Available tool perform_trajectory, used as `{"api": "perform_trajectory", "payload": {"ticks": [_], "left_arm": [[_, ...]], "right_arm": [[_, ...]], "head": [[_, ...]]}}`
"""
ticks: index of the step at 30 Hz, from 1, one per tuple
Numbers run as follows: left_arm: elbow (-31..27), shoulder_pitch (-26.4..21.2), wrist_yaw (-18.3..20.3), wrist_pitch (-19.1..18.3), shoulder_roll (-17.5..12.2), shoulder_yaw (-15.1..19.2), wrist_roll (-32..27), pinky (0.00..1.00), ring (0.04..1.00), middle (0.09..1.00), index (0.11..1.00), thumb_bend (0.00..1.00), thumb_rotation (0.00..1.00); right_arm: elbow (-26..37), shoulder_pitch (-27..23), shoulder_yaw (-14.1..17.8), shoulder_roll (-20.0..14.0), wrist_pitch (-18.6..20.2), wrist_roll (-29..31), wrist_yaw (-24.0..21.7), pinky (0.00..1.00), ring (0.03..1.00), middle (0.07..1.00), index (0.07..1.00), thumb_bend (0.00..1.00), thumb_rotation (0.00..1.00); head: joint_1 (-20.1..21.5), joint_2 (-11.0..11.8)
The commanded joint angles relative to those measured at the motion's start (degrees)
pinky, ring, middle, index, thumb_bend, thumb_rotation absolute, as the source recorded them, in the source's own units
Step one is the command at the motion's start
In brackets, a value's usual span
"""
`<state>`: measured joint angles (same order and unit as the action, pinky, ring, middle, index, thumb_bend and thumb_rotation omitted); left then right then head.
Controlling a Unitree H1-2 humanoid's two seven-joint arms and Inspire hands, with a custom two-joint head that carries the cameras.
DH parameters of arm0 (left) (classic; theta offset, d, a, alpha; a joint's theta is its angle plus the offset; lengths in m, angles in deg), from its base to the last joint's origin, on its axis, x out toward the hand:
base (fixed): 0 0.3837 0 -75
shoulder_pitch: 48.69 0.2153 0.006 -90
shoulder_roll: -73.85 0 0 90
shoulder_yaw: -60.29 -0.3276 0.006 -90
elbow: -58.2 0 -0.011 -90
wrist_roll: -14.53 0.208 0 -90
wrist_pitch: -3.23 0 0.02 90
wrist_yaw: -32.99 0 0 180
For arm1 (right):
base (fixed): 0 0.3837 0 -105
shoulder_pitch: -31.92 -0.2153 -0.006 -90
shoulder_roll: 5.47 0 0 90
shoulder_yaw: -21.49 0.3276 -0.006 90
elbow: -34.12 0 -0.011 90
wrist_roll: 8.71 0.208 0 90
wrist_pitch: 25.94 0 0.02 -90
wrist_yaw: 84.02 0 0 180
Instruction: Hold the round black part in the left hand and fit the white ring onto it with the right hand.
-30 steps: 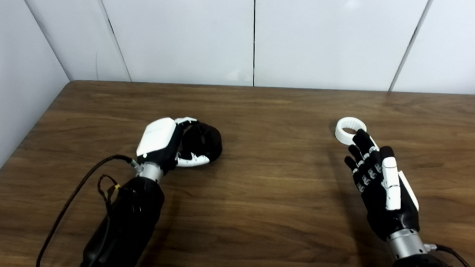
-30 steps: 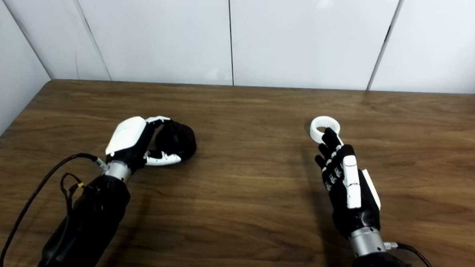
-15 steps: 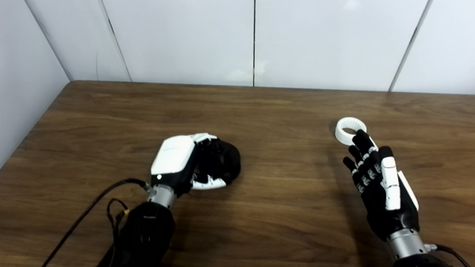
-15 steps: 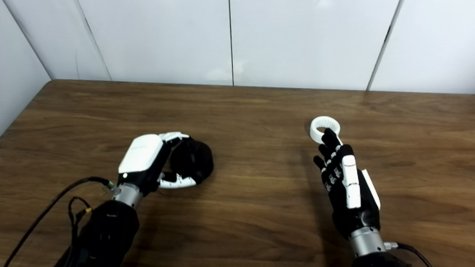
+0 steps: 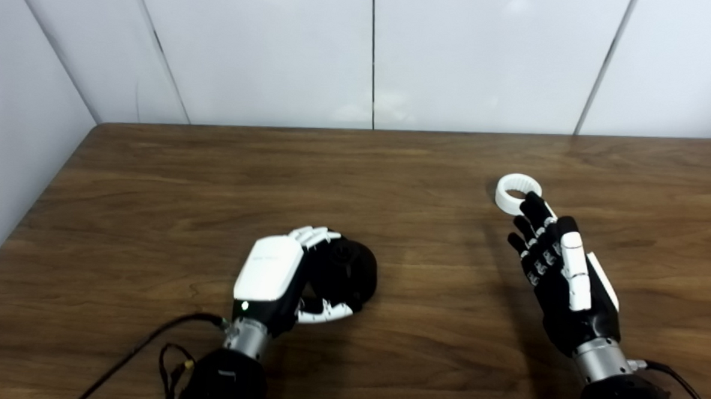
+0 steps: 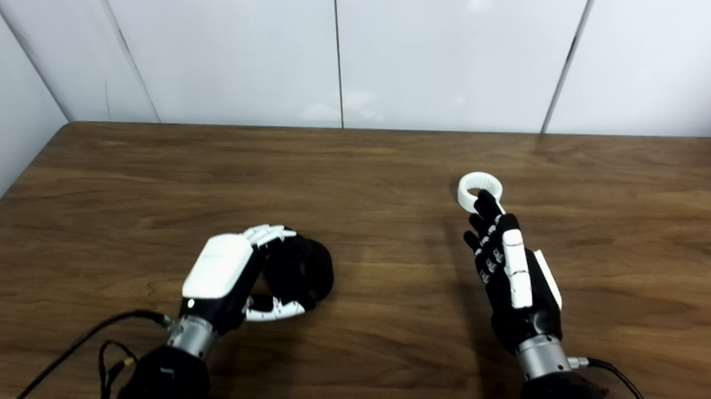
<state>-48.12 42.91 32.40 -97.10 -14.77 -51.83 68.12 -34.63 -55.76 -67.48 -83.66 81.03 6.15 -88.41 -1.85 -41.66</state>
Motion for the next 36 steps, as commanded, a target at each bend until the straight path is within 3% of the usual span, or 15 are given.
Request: {"api": "perform_trajectory", "payload": {"ticks": [1,28,31,36], "left_arm": [[-0.5,1.0,1.0,0.8,-0.3,-0.5,1.2,0.77,0.857,0.834,0.725,0.72,0.39],[-0.4,1.5,1.8,2.5,0.8,1.1,2.0,0.77,0.857,0.835,0.725,0.72,0.39],[-6.3,6.7,4.0,4.3,-0.4,-1.4,2.9,0.77,0.869,0.844,0.744,0.71,0.37],[-8.5,8.7,5.4,5.3,-0.3,-1.7,3.7,0.77,0.871,0.843,0.754,0.71,0.38]], "right_arm": [[1.9,0.2,-0.2,0.8,-1.1,0.0,0.0,0.97,0.984,0.974,0.943,0.53,0.92],[1.9,0.2,-0.2,0.8,-1.1,0.0,0.1,0.97,0.984,0.974,0.943,0.53,0.92],[2.3,0.3,-0.6,1.2,-0.6,-0.4,0.4,0.98,0.989,0.974,0.945,0.54,0.91],[2.7,0.4,-0.9,1.3,-0.2,-0.5,0.8,0.98,0.994,0.974,0.945,0.54,0.91]], "head": [[-0.1,0.0],[-0.1,0.0],[2.4,-0.2],[2.7,-0.2]]}}
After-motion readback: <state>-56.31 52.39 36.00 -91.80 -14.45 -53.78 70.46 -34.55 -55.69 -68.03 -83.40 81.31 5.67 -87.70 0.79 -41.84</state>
